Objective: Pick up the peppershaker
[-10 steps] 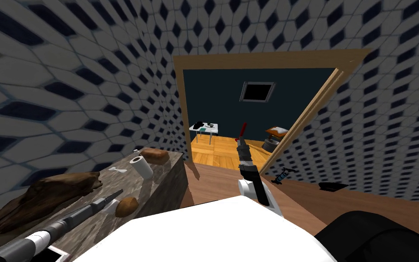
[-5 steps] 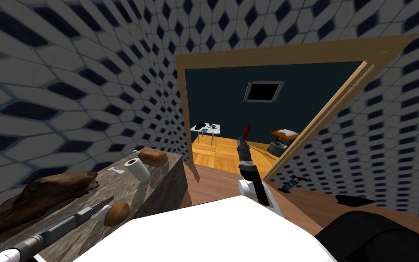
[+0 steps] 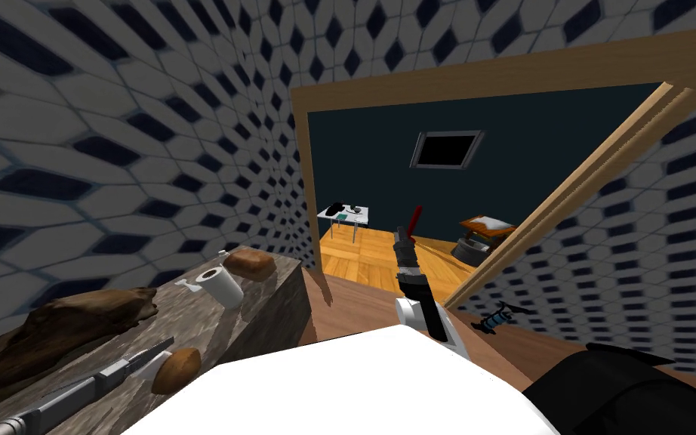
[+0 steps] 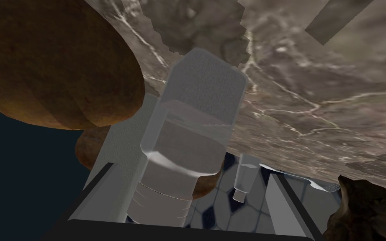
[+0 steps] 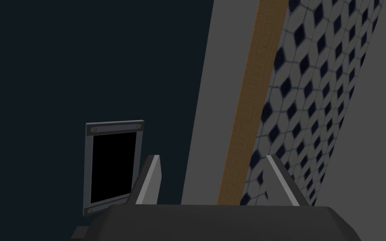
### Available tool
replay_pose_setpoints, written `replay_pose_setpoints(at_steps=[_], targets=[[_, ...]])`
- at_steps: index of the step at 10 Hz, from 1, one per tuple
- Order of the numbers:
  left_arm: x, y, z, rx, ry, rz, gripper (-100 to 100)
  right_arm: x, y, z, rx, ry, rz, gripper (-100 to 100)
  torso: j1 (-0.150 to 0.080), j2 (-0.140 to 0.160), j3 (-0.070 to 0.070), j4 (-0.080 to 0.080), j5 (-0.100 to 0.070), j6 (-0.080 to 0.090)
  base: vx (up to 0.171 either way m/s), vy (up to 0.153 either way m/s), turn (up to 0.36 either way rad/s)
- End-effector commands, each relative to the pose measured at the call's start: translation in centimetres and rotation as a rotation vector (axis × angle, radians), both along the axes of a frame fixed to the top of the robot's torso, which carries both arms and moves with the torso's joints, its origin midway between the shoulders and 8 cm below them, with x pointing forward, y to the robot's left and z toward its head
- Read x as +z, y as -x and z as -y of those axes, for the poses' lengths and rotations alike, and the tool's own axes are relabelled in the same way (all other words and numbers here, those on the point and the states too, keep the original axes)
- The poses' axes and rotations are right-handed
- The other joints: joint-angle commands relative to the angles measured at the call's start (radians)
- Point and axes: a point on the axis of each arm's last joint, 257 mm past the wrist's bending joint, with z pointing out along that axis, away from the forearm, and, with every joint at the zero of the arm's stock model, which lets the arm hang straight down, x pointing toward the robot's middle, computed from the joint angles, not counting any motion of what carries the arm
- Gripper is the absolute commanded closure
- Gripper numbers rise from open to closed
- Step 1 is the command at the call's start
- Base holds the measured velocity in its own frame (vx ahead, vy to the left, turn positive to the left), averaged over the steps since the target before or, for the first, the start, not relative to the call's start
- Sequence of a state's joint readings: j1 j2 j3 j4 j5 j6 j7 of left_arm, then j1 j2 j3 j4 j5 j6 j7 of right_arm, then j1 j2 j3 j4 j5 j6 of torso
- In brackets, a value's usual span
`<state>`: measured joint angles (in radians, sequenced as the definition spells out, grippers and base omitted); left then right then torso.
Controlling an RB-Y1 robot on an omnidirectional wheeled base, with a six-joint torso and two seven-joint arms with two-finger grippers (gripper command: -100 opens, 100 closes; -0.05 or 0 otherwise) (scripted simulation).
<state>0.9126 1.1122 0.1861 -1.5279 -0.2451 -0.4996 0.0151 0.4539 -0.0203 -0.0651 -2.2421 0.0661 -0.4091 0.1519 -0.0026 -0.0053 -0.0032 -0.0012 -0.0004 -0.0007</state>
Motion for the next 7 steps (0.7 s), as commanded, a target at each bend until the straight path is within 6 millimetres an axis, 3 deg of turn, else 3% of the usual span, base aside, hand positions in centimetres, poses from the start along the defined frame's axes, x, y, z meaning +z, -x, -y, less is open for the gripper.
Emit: replay_pose_setpoints(at_steps=[1, 2, 3, 4, 7], targets=[[-0.03, 0.99, -0.17, -0.015, 0.007, -0.005, -100, 0.0, 0.0, 0.0, 0.0, 0.0, 0.0, 0, 0.0, 0.0, 0.0, 0.0, 0.0, 0.0, 0.092, -0.064, 0.103], [0.19, 0.93, 0.58, -0.038, 0.024, 0.003, -100, 0.01, 0.0, 0.0, 0.0, 0.0, 0.0, 0, -0.001, 0.0, 0.0, 0.0, 0.0, 0.001, 0.037, -0.049, 0.004], [0.16, 0.96, 0.09, -0.023, 0.014, -0.002, -100, 0.01, 0.0, -0.01, 0.0, 0.0, 0.0, 0, 0.0, 0.002, 0.001, 0.0, 0.0, 0.001, 0.009, -0.019, -0.002], [0.21, 0.96, 0.24, -0.028, 0.017, 0.0, 100, 0.01, 0.0, -0.01, 0.0, 0.0, 0.0, 0, 0.001, 0.003, 0.002, 0.001, 0.0, 0.001, 0.0, 0.0, 0.0], [0.27, 0.89, 0.16, -0.028, 0.013, 0.001, 100, 0.01, 0.0, -0.01, 0.0, 0.0, 0.0, 0, 0.004, 0.004, 0.002, 0.0, 0.002, 0.001, 0.0, 0.0, 0.0]])
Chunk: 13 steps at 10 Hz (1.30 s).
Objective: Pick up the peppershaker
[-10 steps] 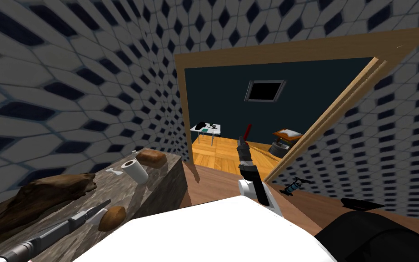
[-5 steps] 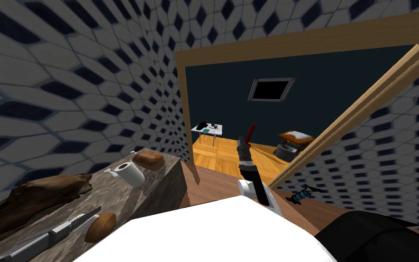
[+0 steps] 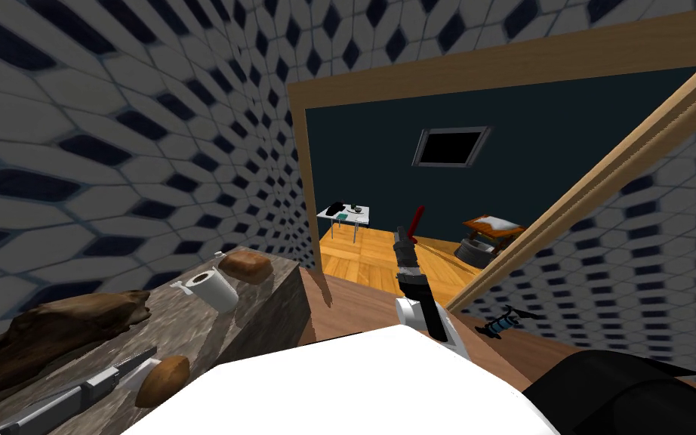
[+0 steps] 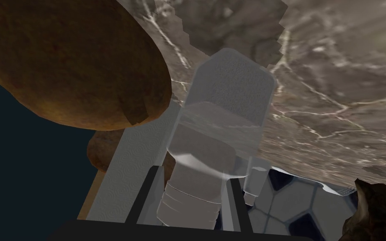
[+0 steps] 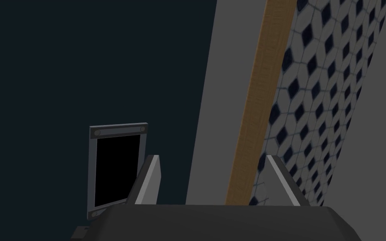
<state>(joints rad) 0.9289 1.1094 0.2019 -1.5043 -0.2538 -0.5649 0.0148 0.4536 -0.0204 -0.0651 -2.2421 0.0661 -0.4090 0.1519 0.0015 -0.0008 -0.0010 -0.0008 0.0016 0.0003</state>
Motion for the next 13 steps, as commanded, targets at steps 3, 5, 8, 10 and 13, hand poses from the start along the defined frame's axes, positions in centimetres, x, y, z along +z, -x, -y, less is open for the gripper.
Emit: replay_pose_setpoints(at_steps=[3, 5, 8, 10, 13], targets=[[0.1, -1.5, 1.5, 0.0, 0.015, 0.019, 100, 0.0, 0.0, 0.0, 0.0, 0.0, 0.0, 0, 0.0, 0.0, 0.0, 0.0, 0.0, 0.0, -0.028, 0.021, -0.042], [0.3, -2.8, 2.6, 0.005, 0.025, 0.035, 100, 0.0, 0.0, 0.0, 0.0, 0.0, 0.0, 0, 0.005, 0.006, 0.003, 0.002, 0.001, 0.001, -0.123, 0.092, -0.176], [0.4, -4.2, 3.4, 0.03, 0.022, 0.044, 100, 0.0, 0.0, 0.0, 0.0, 0.0, 0.0, 0, 0.005, 0.006, 0.004, 0.002, 0.001, -0.001, -0.093, 0.07, -0.059], [0.1, -4.3, 2.6, 0.063, -0.002, 0.033, 100, 0.0, 0.0, 0.0, 0.0, 0.0, 0.0, 0, 0.005, 0.006, 0.004, 0.002, 0.002, 0.001, -0.076, 0.051, -0.065], [0.4, -5.5, 3.8, 0.077, 0.005, 0.043, 100, 0.0, 0.0, 0.0, 0.0, 0.0, 0.0, 0, 0.004, 0.003, 0.002, 0.001, 0.002, 0.003, -0.059, 0.046, -0.08]])
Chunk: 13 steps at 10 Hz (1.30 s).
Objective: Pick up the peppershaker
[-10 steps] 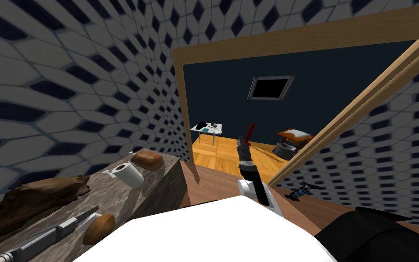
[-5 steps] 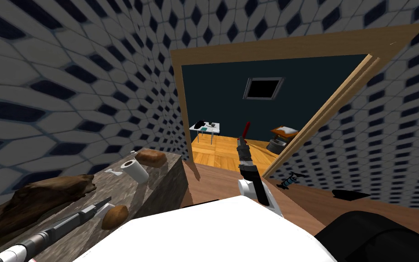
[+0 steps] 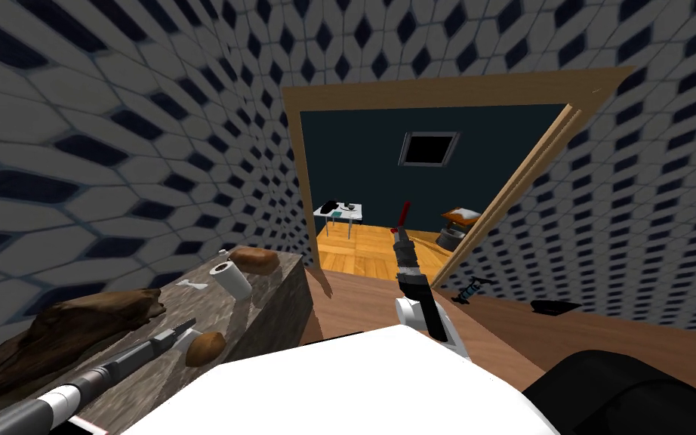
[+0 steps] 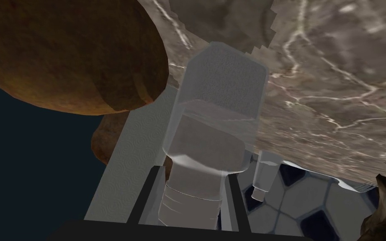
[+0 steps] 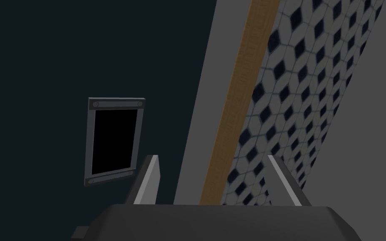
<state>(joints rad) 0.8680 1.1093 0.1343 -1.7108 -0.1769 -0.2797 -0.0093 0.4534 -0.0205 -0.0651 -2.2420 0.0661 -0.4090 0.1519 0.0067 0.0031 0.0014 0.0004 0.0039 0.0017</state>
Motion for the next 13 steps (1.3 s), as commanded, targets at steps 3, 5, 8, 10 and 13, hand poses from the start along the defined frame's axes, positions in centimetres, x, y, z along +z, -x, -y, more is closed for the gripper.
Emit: replay_pose_setpoints(at_steps=[3, 5, 8, 10, 13], targets=[[0.1, -1.3, 1.0, 0.03, 0.0, 0.002, 100, 0.0, 0.0, 0.0, 0.0, 0.0, 0.0, 0, -0.002, 0.0, 0.0, 0.0, 0.0, 0.001, -0.082, 0.042, -0.081], [0.4, -2.3, 2.3, 0.037, 0.013, 0.009, 100, 0.0, 0.0, 0.0, 0.0, 0.0, 0.0, 0, -0.001, 0.0, 0.0, 0.0, 0.0, -0.002, -0.072, 0.048, -0.064], [0.6, -3.1, 3.3, 0.065, 0.014, 0.004, 100, 0.0, 0.0, 0.0, 0.0, 0.0, 0.0, 0, -0.001, -0.001, -0.001, 0.0, 0.0, -0.002, -0.08, 0.05, -0.085], [0.2, -2.9, 2.3, 0.101, -0.008, -0.012, 100, 0.0, 0.0, 0.0, 0.0, 0.0, 0.0, 0, -0.001, 0.001, 0.001, 0.0, 0.0, -0.001, -0.079, 0.045, -0.062], [0.4, -3.5, 3.4, 0.122, -0.003, -0.019, 100, 0.0, 0.0, 0.0, 0.0, 0.0, 0.0, 0, 0.0, 0.002, 0.001, 0.0, 0.0, -0.001, -0.087, 0.052, -0.082]])
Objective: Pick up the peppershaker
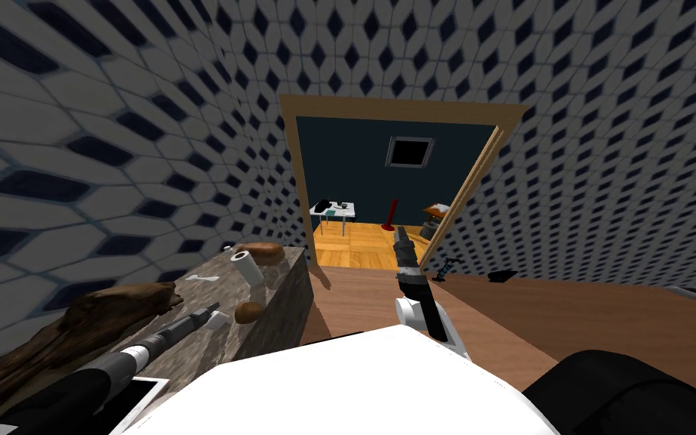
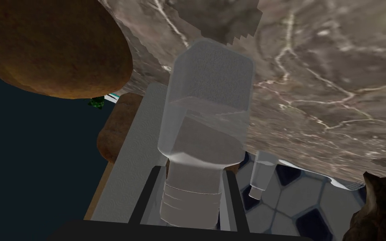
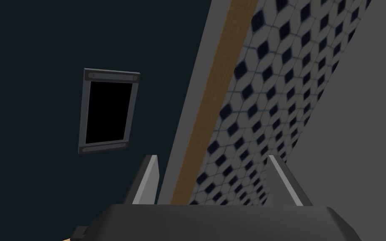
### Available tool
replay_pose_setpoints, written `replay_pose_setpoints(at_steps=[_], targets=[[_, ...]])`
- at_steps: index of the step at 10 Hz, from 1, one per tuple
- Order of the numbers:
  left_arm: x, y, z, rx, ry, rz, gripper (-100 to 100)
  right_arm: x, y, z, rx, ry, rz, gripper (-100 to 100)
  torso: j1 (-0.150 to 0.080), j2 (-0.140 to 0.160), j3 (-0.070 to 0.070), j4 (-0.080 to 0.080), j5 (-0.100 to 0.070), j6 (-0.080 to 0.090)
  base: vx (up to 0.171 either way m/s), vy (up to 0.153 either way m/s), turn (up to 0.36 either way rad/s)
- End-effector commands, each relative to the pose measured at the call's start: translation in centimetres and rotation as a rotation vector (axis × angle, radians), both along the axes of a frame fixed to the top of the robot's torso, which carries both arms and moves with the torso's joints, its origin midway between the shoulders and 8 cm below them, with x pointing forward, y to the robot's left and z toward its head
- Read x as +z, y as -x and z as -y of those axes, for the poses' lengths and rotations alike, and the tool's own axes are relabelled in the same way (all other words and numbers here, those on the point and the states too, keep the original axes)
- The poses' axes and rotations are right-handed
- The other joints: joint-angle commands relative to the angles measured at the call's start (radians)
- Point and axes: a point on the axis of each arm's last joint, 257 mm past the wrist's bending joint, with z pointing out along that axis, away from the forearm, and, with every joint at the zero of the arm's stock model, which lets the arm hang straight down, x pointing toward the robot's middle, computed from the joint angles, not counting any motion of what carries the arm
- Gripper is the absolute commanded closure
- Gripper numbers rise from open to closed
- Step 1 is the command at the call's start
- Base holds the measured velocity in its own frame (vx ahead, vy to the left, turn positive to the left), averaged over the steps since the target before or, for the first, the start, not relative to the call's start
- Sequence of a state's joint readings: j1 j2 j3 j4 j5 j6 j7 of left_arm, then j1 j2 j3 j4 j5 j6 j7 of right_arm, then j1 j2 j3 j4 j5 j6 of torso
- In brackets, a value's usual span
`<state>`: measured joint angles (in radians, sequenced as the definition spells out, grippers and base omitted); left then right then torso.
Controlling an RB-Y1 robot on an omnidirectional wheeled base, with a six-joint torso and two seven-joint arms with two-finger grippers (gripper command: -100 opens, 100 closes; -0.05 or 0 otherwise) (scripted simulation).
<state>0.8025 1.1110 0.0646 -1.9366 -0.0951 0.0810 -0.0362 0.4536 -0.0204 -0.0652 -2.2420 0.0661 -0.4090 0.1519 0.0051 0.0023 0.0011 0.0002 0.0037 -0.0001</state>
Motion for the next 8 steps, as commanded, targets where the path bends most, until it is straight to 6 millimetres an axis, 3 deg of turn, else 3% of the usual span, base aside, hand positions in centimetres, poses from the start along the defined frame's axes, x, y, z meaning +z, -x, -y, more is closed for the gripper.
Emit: replay_pose_setpoints(at_steps=[1, 3, 4, 6, 7, 8], targets=[[0.4, -0.7, 1.7, -0.002, 0.021, 0.002, 100, 0.0, 0.0, 0.0, 0.0, 0.0, 0.0, 0, 0.0, 0.0, 0.0, 0.0, 0.0, 0.0, -0.105, 0.044, -0.129], [0.0, -0.4, 0.8, 0.036, -0.002, -0.018, 100, 0.0, 0.0, 0.0, 0.0, 0.0, 0.0, 0, 0.0, 0.002, 0.001, 0.001, 0.0, 0.001, -0.077, 0.036, -0.056], [0.6, -1.2, 3.0, 0.017, 0.027, -0.009, 100, 0.0, 0.0, 0.0, 0.0, 0.0, 0.0, 0, 0.0, 0.0, 0.0, 0.0, 0.0, 0.0, -0.08, 0.038, -0.097], [0.1, -0.8, 1.8, 0.06, 0.001, -0.033, 100, 0.0, 0.0, 0.0, 0.0, 0.0, 0.0, 0, 0.0, 0.002, 0.001, 0.0, 0.0, 0.001, -0.084, 0.046, -0.079], [0.3, -0.9, 2.3, 0.044, 0.01, -0.024, 100, 0.0, 0.0, 0.0, 0.0, 0.0, 0.0, 0, 0.001, 0.0, 0.0, 0.0, 0.0, -0.001, -0.018, 0.015, 0.007], [0.3, -0.8, 2.1, 0.049, 0.007, -0.027, 0, 0.0, 0.0, 0.0, 0.0, 0.0, 0.0, 0, 0.0, -0.002, -0.001, 0.0, 0.0, 0.0, -0.006, 0.004, 0.002]])
